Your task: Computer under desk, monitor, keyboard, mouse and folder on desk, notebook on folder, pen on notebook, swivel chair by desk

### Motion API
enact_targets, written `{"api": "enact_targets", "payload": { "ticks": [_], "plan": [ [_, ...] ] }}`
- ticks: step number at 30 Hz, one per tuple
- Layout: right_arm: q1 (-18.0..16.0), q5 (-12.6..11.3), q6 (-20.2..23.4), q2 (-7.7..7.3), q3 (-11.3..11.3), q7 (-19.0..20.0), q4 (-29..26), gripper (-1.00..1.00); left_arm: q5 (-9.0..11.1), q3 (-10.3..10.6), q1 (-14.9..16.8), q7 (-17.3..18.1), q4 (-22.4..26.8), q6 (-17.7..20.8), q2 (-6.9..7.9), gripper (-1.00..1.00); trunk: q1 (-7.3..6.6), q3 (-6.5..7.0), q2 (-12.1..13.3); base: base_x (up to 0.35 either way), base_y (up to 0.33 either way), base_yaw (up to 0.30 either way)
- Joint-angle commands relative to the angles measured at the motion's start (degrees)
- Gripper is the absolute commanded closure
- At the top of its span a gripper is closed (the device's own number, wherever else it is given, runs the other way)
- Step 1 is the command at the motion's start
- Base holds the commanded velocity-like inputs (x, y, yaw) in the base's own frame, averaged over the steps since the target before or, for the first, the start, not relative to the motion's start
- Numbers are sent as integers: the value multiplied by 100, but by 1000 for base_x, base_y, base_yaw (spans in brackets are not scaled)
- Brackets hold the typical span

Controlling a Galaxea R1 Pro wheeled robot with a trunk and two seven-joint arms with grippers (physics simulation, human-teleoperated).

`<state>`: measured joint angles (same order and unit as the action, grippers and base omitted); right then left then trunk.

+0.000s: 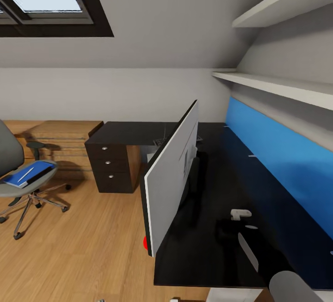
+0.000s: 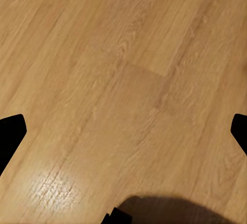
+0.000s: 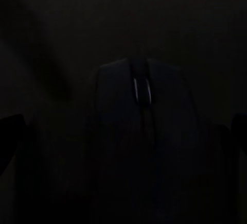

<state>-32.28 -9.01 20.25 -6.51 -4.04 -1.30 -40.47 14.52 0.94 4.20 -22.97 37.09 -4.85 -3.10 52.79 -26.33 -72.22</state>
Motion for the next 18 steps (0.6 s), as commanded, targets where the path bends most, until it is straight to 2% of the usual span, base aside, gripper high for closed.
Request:
{"api": "enact_targets", "payload": {
  "ticks": [1,8,9,18],
  "plan": [
    [-14,-5,36,-8,-25,-22,265,-100,60,11,3,-15,0,-34,0,-100,1,-7,-3,0,0,0],
    [-61,-5,40,-8,-26,-23,359,-100,60,13,2,-15,0,-34,-1,-100,1,-7,-3,0,0,0],
    [-64,-5,41,-8,-26,-25,366,100,60,12,2,-15,0,-34,0,-100,1,-7,-3,0,0,0],
    [-68,-5,37,-5,-27,-15,371,100,60,12,2,-15,0,-34,0,-100,1,-7,-3,0,0,0]
  ]
}}
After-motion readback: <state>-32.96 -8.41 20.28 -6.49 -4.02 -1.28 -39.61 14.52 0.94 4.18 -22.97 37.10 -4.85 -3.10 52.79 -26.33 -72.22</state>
